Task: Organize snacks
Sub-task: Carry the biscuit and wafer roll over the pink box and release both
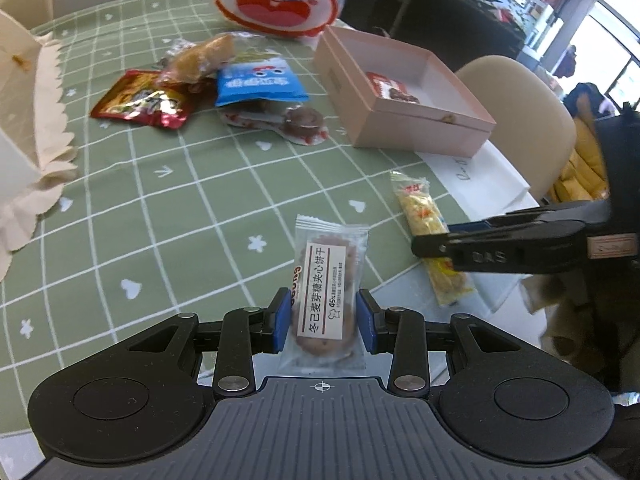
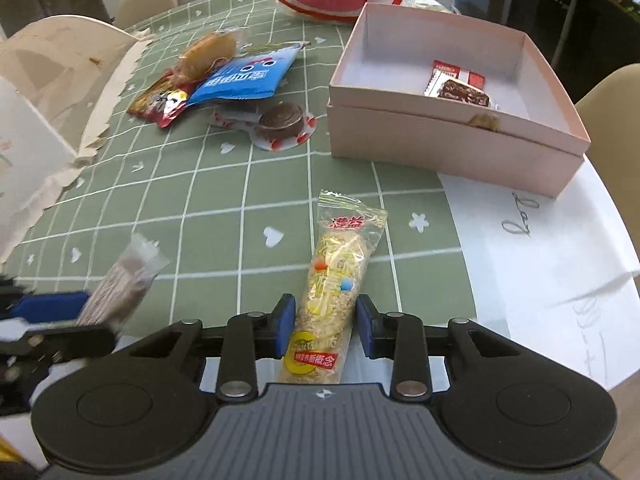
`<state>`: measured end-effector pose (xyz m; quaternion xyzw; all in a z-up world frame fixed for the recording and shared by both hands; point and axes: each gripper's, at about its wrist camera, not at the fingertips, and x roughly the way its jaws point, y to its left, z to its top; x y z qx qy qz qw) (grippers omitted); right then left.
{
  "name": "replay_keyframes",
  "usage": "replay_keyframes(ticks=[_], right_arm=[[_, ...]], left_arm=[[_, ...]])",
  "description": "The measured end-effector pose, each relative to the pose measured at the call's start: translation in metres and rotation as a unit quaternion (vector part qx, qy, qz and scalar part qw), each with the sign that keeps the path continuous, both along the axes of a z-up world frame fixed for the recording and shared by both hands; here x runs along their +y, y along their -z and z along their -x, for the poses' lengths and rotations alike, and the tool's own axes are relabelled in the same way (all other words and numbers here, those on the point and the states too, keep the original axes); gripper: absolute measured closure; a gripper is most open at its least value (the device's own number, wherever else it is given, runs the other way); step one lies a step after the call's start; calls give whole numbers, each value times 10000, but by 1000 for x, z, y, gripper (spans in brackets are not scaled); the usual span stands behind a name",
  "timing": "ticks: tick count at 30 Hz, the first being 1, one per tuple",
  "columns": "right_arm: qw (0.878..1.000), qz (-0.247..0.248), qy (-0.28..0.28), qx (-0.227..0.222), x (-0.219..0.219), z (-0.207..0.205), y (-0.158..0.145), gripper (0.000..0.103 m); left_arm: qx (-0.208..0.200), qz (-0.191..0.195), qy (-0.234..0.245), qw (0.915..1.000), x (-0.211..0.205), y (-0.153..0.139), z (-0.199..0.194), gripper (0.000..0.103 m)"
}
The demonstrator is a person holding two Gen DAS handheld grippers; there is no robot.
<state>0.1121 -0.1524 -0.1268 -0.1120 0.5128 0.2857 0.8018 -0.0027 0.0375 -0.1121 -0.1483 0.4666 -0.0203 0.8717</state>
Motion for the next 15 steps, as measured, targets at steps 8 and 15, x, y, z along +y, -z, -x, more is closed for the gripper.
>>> replay_keyframes(ticks=[8, 15], right_arm=[[9988, -217, 381, -232, -47, 2, -51, 71], [9894, -580, 793, -1073, -82, -5, -115, 71]], left_arm=[[-304, 545, 375, 9973, -12, -13, -29, 63], [-1545, 280, 510, 9863, -23, -71, -127, 63]])
